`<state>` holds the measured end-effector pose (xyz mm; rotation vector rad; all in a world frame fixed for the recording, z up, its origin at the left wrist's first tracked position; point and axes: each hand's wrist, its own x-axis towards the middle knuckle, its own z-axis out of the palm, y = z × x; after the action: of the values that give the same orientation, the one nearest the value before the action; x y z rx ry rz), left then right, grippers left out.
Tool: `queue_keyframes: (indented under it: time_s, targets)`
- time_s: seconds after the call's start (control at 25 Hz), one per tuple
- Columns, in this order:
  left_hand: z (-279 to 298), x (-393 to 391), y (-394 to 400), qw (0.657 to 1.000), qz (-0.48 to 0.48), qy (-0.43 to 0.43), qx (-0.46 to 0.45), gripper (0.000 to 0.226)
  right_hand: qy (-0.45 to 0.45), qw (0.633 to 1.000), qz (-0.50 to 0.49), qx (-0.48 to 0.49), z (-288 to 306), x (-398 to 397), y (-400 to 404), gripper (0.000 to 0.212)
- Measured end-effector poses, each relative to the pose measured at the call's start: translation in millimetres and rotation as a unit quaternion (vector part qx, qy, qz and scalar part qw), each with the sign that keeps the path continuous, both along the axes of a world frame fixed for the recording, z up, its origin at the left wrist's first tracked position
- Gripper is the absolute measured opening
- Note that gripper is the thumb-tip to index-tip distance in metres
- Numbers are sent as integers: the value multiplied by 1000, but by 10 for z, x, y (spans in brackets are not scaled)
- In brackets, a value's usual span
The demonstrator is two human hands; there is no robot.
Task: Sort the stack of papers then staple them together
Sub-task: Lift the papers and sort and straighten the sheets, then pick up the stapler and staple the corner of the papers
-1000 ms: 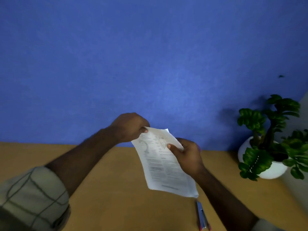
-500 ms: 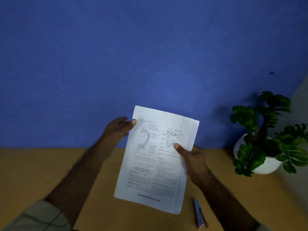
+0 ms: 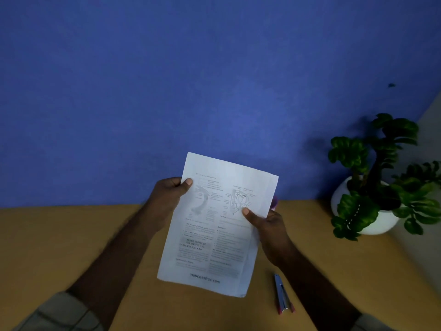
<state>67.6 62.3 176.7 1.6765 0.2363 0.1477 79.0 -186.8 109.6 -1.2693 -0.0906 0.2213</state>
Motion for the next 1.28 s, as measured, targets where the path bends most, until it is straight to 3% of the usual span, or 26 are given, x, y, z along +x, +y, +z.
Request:
queue_keyframes:
  time_s: [0.16, 0.24, 0.32, 0.36, 0.44, 0.52, 0.6, 0.68, 0.96, 1.04, 1.08, 1.16, 1.28]
  targets:
    - [-24, 0, 1, 999, 32, 3, 28, 25, 1, 993, 57, -108, -140, 12, -198, 34]
    - [-37, -14, 44, 999, 38, 13, 35, 27, 34, 983, 30, -177, -277, 44, -376, 38]
    - [-62, -28, 89, 998, 42, 25, 40, 27, 28, 951, 34, -306, -456, 56, -585, 30]
    - [-71, -38, 101, 998, 43, 31, 40, 27, -6, 906, 71, -418, -563, 58, -700, 35]
    - [-80, -56, 96, 998, 39, 41, 41, 26, -73, 780, 182, -595, -799, 35, -874, 59]
    - [-85, -68, 80, 997, 37, 42, 47, 25, -142, 674, 272, -672, -987, -6, -983, 76]
    - [-88, -69, 71, 997, 40, 43, 47, 25, -221, 597, 335, -695, -1118, -37, -1041, 77]
    - [-89, -75, 72, 997, 38, 47, 44, 25, -259, 566, 358, -696, -1207, -61, -1075, 72]
    - [-71, -122, 45, 997, 27, 38, 56, 22, -313, 553, 357, -685, -1280, -140, -1059, 43]
    - [-55, -129, 28, 997, 20, 33, 67, 22, -296, 571, 336, -688, -1290, -183, -967, 40]
    - [-45, -137, 20, 996, 14, 32, 76, 23, -265, 602, 318, -683, -1289, -216, -913, 38]
    - [-23, -159, 27, 995, 6, 32, 99, 24, -160, 715, 263, -627, -1259, -290, -791, 29]
    - [5, -194, 60, 990, -12, 31, 139, 25, 8, 886, 160, -435, -1176, -368, -644, 26]
